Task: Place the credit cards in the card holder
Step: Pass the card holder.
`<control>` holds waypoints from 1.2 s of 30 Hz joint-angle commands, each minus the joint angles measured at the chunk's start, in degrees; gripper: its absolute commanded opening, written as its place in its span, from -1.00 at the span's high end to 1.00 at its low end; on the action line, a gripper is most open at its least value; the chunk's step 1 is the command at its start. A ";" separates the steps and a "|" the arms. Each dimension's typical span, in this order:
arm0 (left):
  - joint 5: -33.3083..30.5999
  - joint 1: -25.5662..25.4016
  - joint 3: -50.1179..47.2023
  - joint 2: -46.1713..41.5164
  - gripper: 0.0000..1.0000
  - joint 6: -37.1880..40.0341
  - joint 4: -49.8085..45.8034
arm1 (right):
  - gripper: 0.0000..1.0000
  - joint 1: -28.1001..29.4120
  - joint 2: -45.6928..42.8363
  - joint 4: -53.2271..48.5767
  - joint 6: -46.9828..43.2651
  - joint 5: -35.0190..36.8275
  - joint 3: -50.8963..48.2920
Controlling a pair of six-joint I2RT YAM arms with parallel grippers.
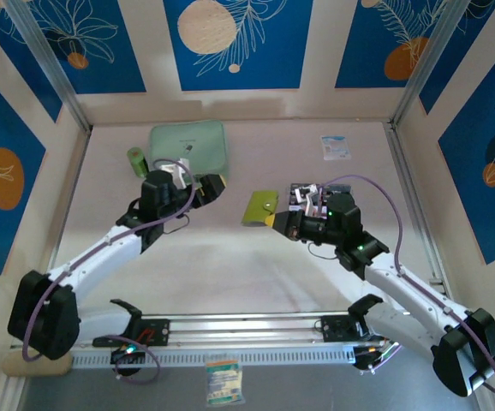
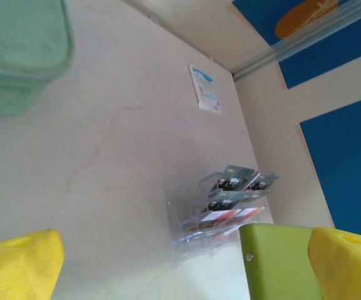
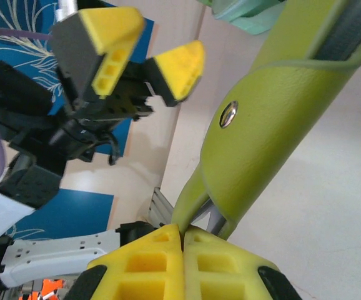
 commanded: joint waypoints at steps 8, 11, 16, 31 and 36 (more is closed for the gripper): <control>0.71 -6.28 1.71 6.19 -1.00 -10.09 12.81 | 1.00 -0.20 -0.58 6.04 2.45 -3.99 1.20; 0.79 -7.33 1.58 7.55 -1.00 -12.89 15.87 | 1.00 0.15 0.23 7.42 3.07 -3.83 1.55; 1.04 -9.19 1.71 9.79 -0.93 -16.54 21.14 | 1.00 1.01 2.08 8.96 3.46 -3.35 2.23; 1.15 -10.24 0.74 11.19 -0.44 -18.99 29.09 | 1.00 0.56 3.08 9.99 3.73 -2.40 0.90; 1.97 -10.23 0.61 11.52 -0.25 -19.19 30.61 | 1.00 0.24 2.73 9.99 3.93 -2.18 0.24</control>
